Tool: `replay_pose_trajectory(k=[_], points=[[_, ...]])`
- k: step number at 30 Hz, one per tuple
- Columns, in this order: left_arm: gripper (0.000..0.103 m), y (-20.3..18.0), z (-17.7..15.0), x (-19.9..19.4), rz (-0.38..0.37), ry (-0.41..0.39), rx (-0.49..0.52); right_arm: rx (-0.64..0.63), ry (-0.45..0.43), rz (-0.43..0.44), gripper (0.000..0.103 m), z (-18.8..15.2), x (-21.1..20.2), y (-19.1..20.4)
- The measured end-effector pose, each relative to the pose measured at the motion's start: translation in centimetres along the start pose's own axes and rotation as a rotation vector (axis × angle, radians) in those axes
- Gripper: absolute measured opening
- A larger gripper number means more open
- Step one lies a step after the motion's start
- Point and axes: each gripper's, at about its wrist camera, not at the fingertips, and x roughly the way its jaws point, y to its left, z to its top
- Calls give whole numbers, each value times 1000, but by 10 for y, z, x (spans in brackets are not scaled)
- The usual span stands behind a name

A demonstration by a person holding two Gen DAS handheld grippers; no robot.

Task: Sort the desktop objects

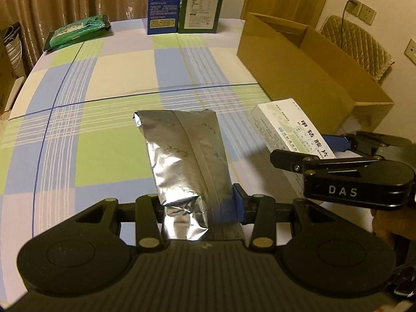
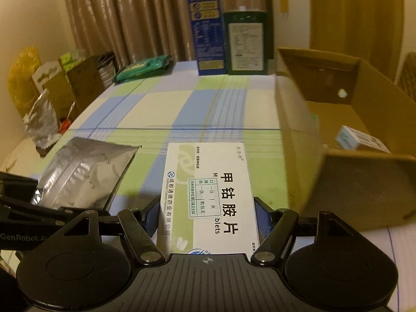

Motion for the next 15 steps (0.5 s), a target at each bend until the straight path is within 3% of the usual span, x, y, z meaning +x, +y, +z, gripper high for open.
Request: replay_pose_trajectory(k=[15], points=[[38,-63,2,-31,-29,-49,52,18,-128,-62,68,-7,-60,-20]])
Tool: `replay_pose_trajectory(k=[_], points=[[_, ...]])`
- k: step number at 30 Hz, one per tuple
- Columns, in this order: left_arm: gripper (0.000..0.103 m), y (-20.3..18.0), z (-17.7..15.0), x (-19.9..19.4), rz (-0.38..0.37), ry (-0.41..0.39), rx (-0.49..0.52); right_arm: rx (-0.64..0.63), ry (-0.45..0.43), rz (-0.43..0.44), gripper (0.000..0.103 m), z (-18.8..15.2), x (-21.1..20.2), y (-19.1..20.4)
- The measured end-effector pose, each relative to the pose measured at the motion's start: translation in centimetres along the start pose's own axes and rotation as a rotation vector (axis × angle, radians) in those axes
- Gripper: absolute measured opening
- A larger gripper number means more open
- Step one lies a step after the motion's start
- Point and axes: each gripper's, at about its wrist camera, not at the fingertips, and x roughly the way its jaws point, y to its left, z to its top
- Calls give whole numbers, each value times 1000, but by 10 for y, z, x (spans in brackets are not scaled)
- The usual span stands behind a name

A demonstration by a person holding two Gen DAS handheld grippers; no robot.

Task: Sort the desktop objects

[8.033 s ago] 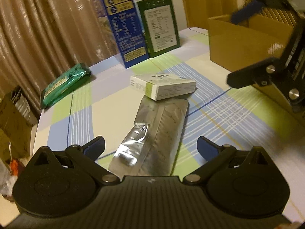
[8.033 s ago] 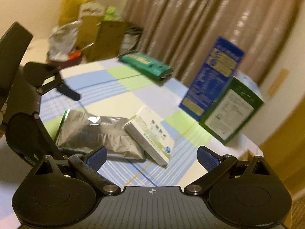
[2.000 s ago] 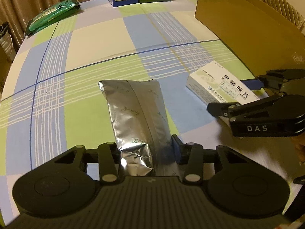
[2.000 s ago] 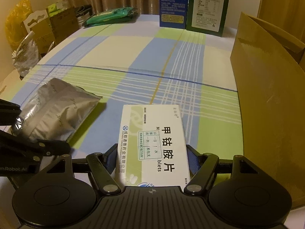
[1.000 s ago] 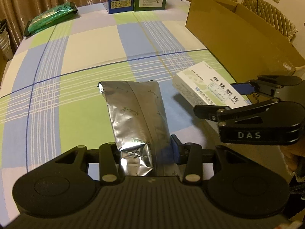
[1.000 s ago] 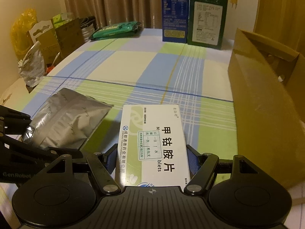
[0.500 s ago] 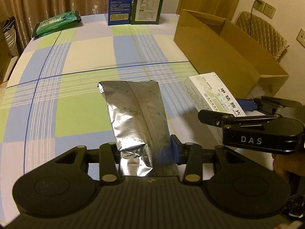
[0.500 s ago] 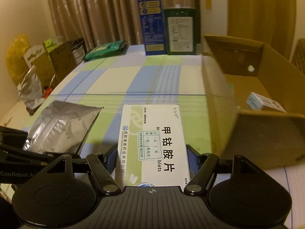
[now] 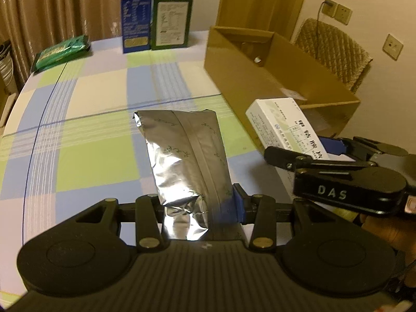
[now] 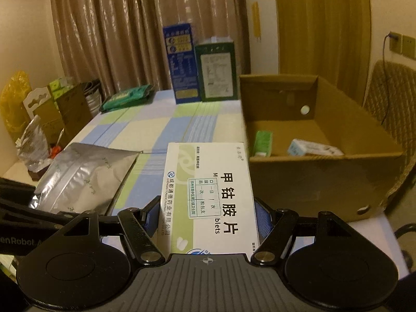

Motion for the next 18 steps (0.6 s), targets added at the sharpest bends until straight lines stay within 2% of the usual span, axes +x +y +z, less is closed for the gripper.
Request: replay_pose_trajectory(k=[10,18], points=[[37,-29,24,-12,-4,-38,52,25,-62,6,68,7,-24,-16],[37,-46,34,-21,-24,-71,74,12,-115,-47,68,21,-41,-35]])
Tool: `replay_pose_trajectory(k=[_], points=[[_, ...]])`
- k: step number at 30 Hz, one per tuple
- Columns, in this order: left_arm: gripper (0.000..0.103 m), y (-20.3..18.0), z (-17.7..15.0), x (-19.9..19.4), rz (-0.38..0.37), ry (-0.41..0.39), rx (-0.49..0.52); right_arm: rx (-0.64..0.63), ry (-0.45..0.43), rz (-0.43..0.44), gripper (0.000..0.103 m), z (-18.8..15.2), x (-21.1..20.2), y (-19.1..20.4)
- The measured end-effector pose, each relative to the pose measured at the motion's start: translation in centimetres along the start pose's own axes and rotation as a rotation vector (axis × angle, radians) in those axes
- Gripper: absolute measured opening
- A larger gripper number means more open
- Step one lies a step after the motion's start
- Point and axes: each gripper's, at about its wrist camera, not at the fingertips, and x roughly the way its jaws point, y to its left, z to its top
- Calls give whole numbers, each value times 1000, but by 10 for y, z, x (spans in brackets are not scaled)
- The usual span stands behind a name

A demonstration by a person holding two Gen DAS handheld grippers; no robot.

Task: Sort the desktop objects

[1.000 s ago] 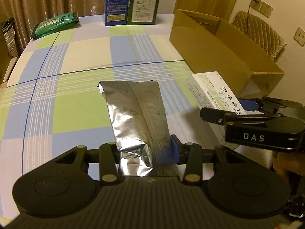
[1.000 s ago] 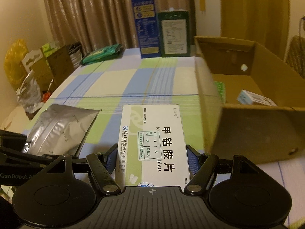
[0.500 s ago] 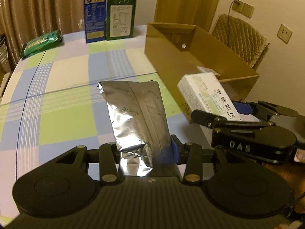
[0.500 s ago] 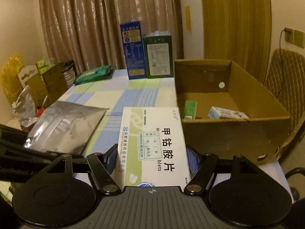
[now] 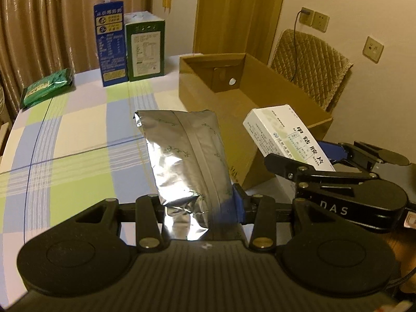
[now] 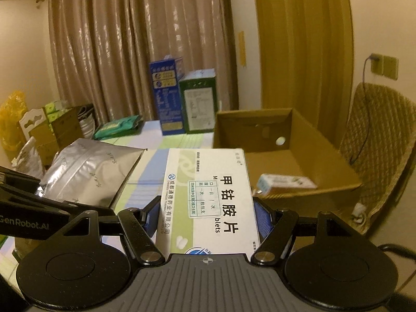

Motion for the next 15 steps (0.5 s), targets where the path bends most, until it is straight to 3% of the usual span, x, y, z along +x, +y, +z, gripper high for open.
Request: replay_pose_trajectory(k=[15], points=[[37,-45,70,30,-68,-36,40,-13,-50,-121,68,54,9,-70]])
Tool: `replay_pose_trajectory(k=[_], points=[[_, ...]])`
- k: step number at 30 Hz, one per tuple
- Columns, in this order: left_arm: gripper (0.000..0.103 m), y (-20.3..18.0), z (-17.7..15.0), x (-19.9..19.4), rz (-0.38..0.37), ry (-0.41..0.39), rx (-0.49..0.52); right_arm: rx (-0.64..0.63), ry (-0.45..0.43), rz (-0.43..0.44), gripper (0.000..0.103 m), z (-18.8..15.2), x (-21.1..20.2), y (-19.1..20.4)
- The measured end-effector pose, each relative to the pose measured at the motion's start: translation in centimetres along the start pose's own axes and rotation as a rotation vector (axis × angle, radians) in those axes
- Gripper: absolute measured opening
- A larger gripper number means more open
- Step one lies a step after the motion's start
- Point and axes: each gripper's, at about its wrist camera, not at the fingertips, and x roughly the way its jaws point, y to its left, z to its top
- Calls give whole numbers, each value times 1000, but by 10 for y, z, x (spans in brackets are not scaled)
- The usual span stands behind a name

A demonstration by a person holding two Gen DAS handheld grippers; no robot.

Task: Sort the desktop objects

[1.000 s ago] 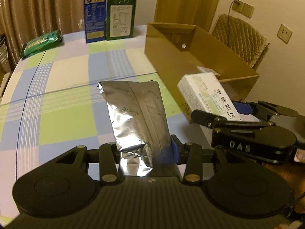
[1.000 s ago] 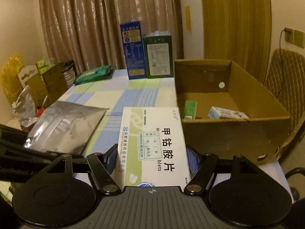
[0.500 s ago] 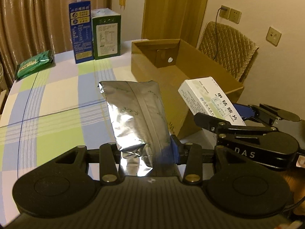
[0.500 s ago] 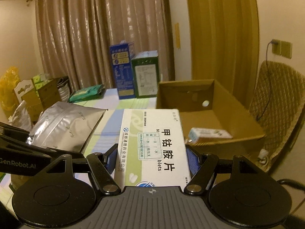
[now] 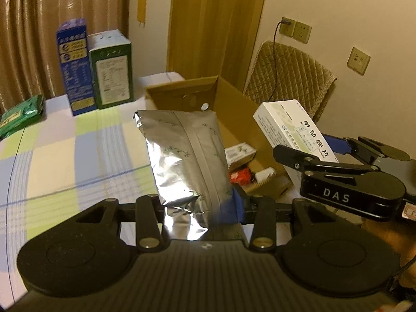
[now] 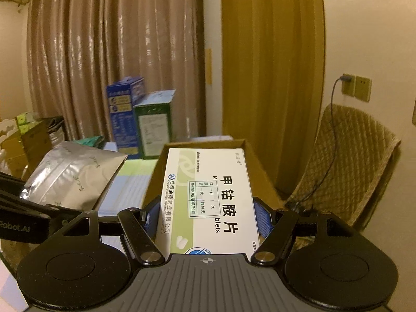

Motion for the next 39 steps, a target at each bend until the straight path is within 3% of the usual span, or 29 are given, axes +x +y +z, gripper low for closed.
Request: replay_pose_trajectory(k=[13,28,39], points=[[37,-27,39,48,-19,18,22,54,30,-14,68,19,33,-45],[37,-16,64,108,-36,51,-15,161,25,-52,68,21,87,-62],[37,-10,72,142,-62,40,-52,192,6,-77,68,18,98,-75]])
